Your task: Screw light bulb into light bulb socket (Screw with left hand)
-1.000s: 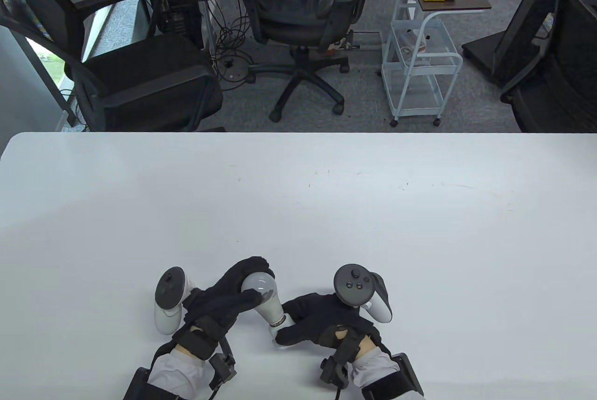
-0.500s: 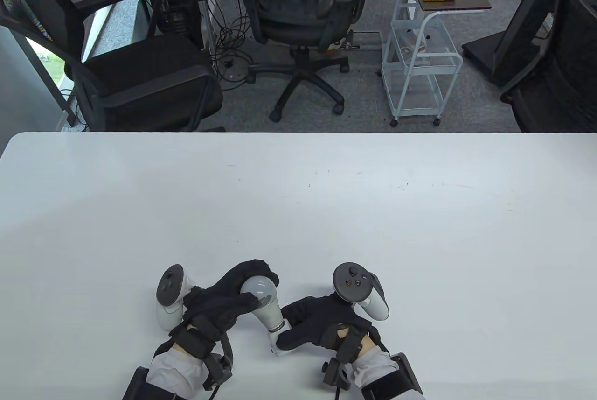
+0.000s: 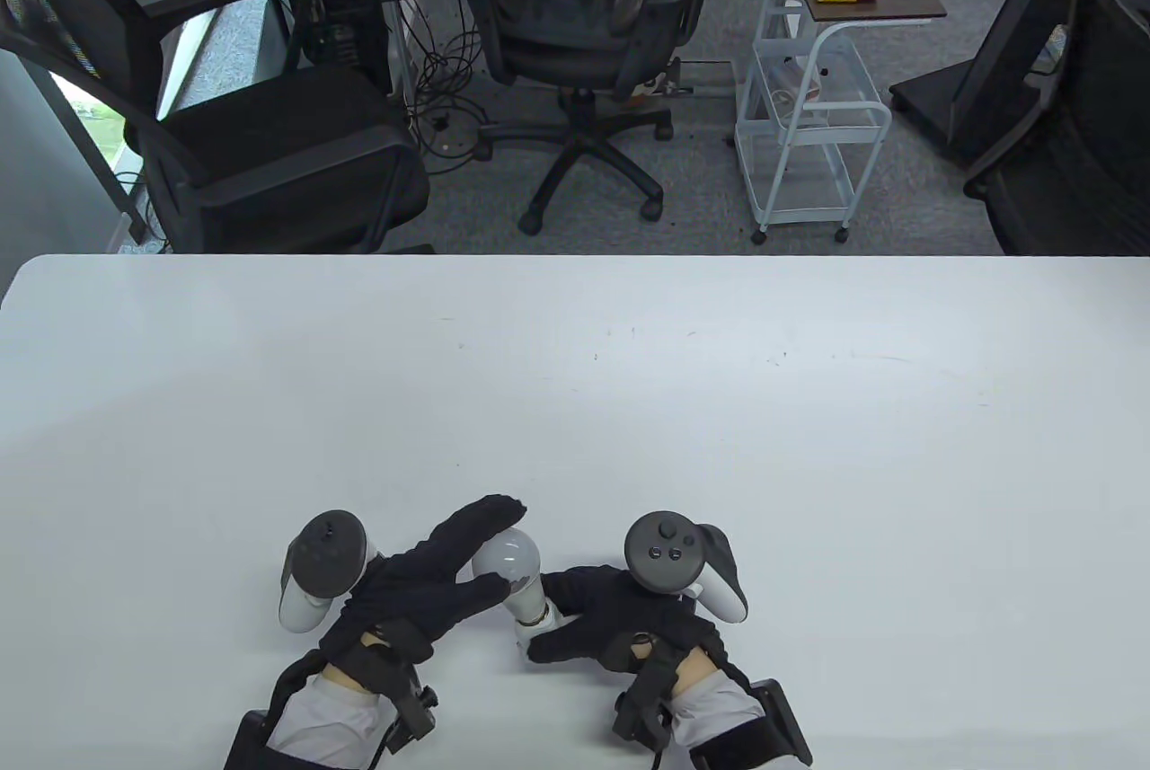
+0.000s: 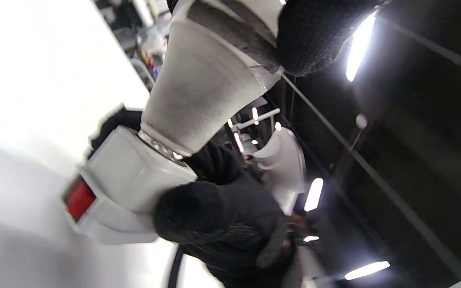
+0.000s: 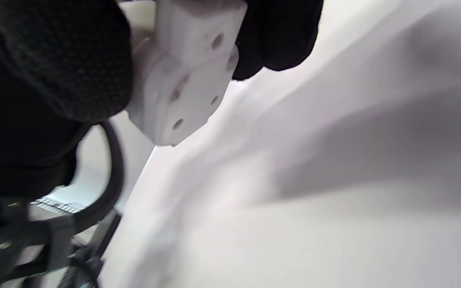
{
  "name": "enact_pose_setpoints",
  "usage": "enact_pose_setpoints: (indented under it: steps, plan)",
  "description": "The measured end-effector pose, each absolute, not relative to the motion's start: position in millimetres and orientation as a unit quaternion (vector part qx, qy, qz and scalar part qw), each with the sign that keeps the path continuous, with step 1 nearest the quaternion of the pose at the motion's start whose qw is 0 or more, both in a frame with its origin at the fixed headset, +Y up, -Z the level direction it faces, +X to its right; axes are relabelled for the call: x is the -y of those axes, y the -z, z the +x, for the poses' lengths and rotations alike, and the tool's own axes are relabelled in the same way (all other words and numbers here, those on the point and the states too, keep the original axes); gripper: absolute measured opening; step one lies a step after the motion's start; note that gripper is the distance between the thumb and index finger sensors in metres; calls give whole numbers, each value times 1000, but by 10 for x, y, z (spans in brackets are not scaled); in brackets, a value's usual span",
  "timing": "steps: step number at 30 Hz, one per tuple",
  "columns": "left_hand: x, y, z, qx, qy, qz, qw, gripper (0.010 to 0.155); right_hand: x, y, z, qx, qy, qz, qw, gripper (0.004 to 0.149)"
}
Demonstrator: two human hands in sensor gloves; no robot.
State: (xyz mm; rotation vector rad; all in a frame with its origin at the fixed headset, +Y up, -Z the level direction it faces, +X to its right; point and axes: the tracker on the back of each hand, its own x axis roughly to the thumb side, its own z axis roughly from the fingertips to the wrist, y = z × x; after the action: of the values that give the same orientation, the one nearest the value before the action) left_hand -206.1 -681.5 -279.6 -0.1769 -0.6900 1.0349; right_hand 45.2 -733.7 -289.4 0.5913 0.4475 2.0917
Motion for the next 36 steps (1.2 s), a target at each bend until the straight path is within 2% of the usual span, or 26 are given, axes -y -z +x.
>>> enact_pose_setpoints:
  steps: [1,5,9,12,15,19,23,29,36]
  plan:
    - [6728,2751,-2043,321,-440,-51,837,67,7322,2890,470,-167,-851,231,441,62]
    - [6519,2645,-2084,321,-365,8,874,62,7322,2878,504,-147,-865,211,431,62]
    - [6449,2640,-2392,261,-279,39,923,64,7320,2871,540,-112,-875,172,438,62]
    - [6550,2658,-2688,182,-167,54,967,65,7329,2893,570,-97,-877,145,447,62]
    - [6848,2689,-2836,127,-96,41,986,67,7375,2949,584,-99,-876,122,455,62]
    - [7058,2819,-2842,108,-97,-47,988,68,7431,3025,589,-115,-875,95,460,63]
    - [7124,2876,-2866,87,-90,-67,990,69,7425,3172,609,-109,-870,61,477,62]
    - [7194,2911,-2912,65,-103,-80,989,71,7389,3729,576,-118,-843,-14,525,63]
    - [7176,2932,-2916,66,-122,-85,987,73,7457,4403,381,-102,-835,-61,537,64]
